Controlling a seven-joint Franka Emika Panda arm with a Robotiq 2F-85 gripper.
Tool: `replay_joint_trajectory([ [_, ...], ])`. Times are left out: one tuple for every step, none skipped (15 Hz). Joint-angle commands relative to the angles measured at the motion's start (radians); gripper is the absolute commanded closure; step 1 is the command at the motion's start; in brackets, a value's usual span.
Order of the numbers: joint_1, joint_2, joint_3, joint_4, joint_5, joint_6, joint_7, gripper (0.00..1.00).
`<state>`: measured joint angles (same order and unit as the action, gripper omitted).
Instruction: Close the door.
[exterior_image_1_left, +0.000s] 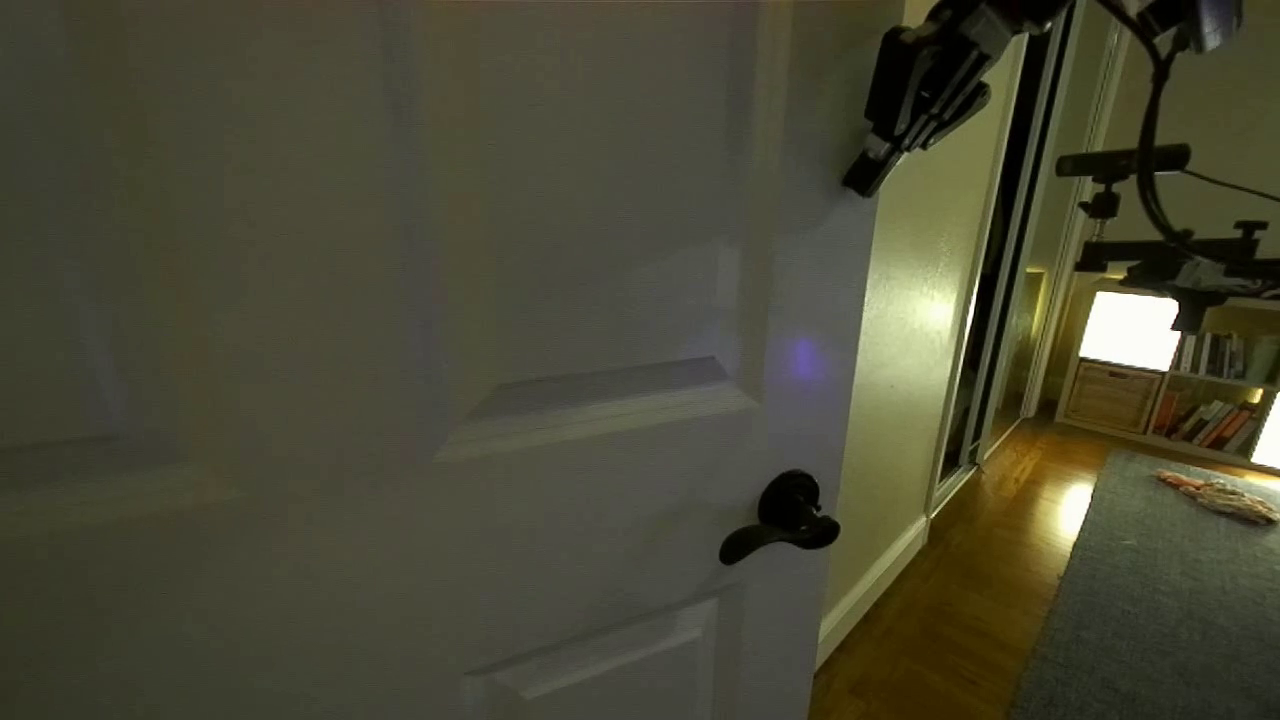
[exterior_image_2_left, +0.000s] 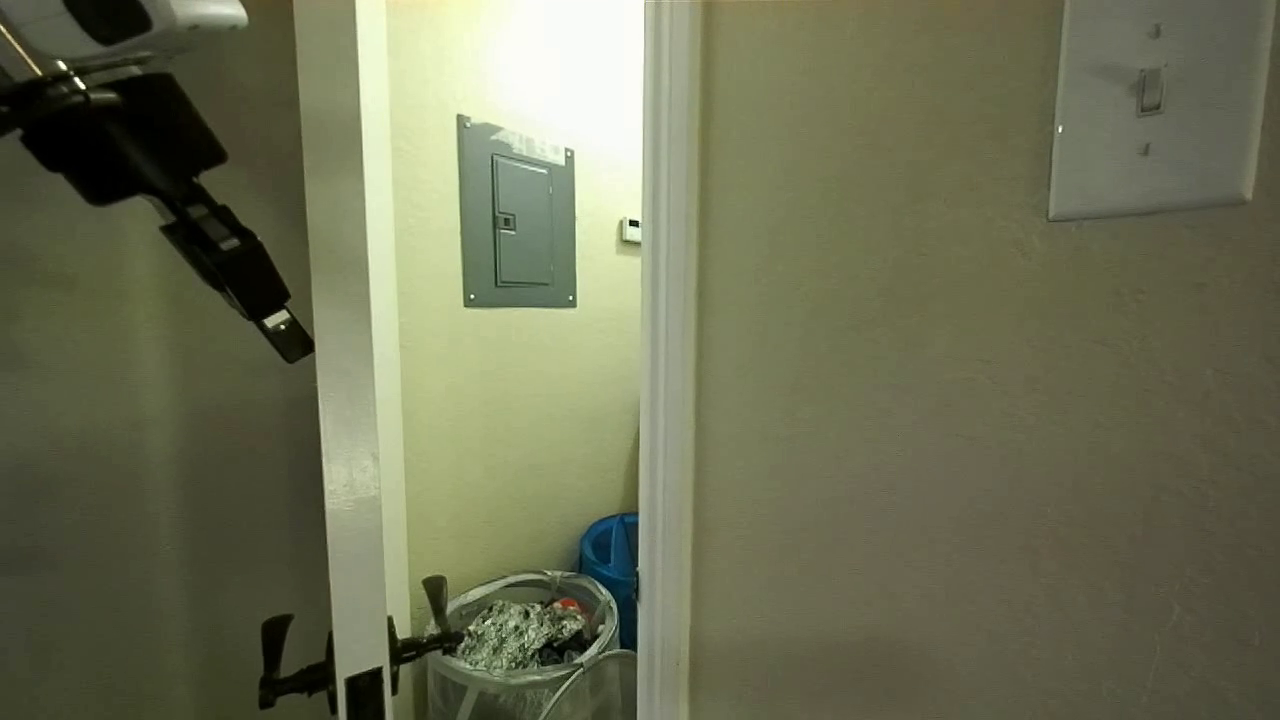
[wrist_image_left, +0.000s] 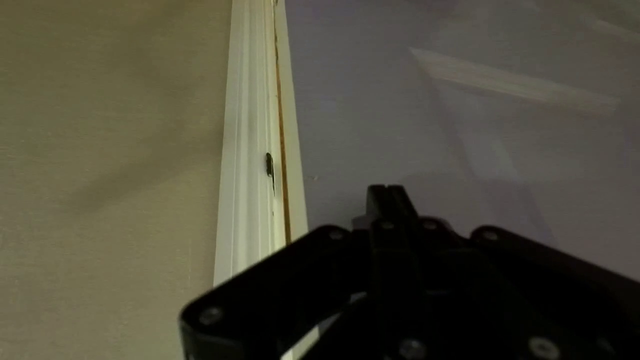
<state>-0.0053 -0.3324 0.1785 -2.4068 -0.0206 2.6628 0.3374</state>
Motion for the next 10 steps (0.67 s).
replay_joint_trajectory([
  [-0.031, 0.087, -0.009, 0.07, -0.031, 0.018, 0.019, 0.95],
  [-0.034, 0.114, -0.015, 0.096, -0.031, 0.019, 0.012, 0.96],
  [-0.036, 0.137, -0.02, 0.117, -0.036, 0.019, 0.015, 0.96],
  [-0.035, 0.164, -0.028, 0.144, -0.036, 0.017, 0.01, 0.96],
  [-0.033, 0.189, -0.035, 0.17, -0.036, 0.015, 0.008, 0.95],
  [-0.03, 0.218, -0.042, 0.198, -0.038, 0.014, 0.005, 0.96],
  [-0.028, 0.245, -0.051, 0.227, -0.043, 0.011, 0.006, 0.96],
  [-0.024, 0.276, -0.058, 0.258, -0.049, 0.009, 0.006, 0.96],
  [-0.019, 0.302, -0.068, 0.289, -0.049, 0.004, 0.0, 0.96],
  [-0.014, 0.329, -0.075, 0.318, -0.05, 0.004, -0.003, 0.95],
])
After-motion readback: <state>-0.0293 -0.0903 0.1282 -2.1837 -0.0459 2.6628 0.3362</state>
